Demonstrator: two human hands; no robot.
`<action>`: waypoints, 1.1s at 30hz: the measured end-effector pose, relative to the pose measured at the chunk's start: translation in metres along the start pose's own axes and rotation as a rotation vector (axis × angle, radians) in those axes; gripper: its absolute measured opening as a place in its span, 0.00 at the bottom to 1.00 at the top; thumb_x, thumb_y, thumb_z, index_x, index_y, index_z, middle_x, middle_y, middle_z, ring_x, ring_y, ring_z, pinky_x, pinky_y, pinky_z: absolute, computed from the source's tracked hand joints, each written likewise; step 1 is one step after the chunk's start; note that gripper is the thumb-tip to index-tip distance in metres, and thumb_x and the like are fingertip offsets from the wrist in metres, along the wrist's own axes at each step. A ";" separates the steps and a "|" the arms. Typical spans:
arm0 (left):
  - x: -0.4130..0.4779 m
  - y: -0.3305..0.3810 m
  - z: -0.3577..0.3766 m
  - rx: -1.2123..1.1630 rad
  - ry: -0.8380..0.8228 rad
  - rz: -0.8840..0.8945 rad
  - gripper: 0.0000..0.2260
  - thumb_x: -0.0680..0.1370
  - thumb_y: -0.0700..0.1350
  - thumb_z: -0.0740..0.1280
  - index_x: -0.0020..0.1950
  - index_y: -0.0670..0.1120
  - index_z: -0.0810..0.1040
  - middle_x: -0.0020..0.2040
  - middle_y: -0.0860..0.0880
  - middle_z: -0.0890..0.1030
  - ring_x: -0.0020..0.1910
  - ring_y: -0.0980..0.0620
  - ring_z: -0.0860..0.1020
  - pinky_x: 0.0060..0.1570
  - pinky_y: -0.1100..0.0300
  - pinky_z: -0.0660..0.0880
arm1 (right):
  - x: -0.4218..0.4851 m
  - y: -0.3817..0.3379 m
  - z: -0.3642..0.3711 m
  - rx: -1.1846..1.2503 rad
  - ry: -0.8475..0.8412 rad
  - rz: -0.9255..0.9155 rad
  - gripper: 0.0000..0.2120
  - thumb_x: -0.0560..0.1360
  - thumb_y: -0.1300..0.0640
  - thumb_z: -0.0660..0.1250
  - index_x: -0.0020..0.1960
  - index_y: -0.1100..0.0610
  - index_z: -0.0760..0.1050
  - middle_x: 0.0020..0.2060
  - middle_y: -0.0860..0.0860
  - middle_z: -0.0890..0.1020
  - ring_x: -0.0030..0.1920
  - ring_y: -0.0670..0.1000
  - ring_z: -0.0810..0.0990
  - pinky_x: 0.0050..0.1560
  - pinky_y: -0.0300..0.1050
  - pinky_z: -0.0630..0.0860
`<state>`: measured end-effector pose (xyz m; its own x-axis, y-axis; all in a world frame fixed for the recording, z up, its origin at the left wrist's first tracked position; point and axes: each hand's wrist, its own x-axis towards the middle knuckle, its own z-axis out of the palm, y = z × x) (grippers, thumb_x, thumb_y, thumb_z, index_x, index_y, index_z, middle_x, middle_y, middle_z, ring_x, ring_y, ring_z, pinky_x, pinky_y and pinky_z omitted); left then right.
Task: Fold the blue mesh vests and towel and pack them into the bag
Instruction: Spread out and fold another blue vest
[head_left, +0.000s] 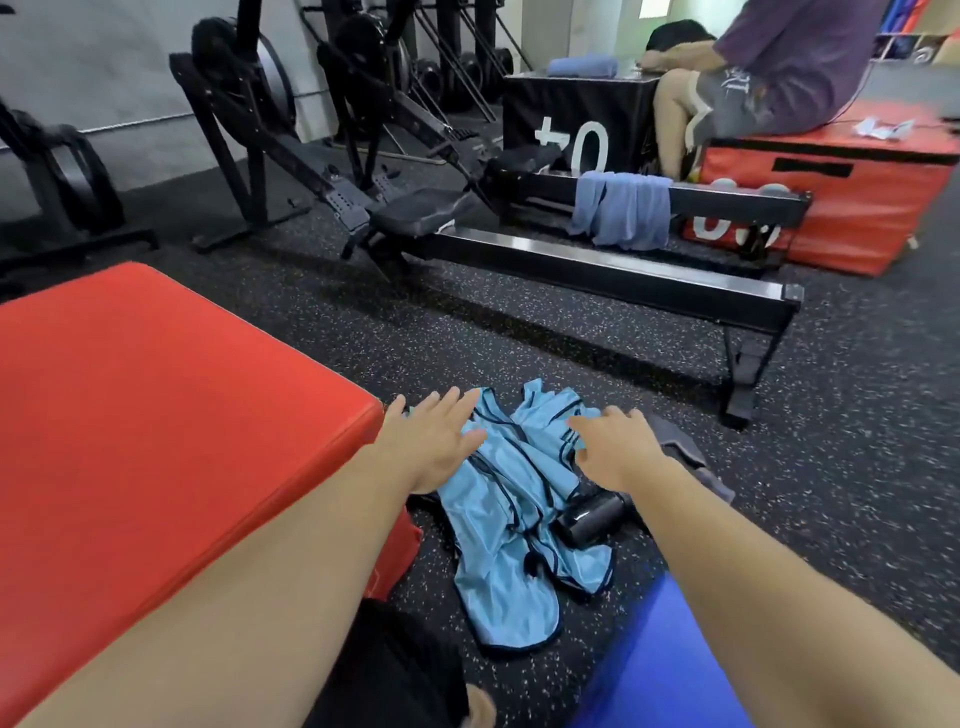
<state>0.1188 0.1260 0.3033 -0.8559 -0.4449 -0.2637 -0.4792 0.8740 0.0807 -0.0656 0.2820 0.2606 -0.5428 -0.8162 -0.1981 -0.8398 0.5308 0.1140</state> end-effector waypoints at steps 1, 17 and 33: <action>0.011 -0.002 0.008 0.000 -0.014 0.002 0.27 0.84 0.58 0.46 0.81 0.54 0.41 0.81 0.51 0.45 0.80 0.50 0.46 0.76 0.42 0.42 | 0.011 0.002 0.010 0.009 -0.033 0.003 0.21 0.81 0.52 0.56 0.73 0.53 0.64 0.63 0.58 0.76 0.67 0.58 0.68 0.65 0.55 0.63; 0.157 -0.056 0.163 -0.062 -0.240 -0.057 0.26 0.85 0.53 0.47 0.80 0.53 0.39 0.80 0.50 0.39 0.79 0.50 0.39 0.75 0.43 0.38 | 0.206 -0.025 0.154 0.109 -0.310 0.033 0.10 0.79 0.60 0.54 0.58 0.56 0.70 0.58 0.59 0.77 0.66 0.59 0.67 0.65 0.54 0.64; 0.205 -0.096 0.234 0.015 -0.214 -0.219 0.35 0.81 0.42 0.57 0.80 0.49 0.37 0.80 0.46 0.36 0.78 0.45 0.36 0.74 0.41 0.35 | 0.316 -0.125 0.245 0.162 -0.156 -0.197 0.18 0.77 0.54 0.61 0.66 0.53 0.67 0.61 0.50 0.77 0.67 0.57 0.64 0.60 0.52 0.62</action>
<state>0.0352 -0.0033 0.0172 -0.6713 -0.5731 -0.4701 -0.6435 0.7653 -0.0140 -0.1290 0.0135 -0.0549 -0.3502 -0.8689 -0.3499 -0.9093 0.4051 -0.0957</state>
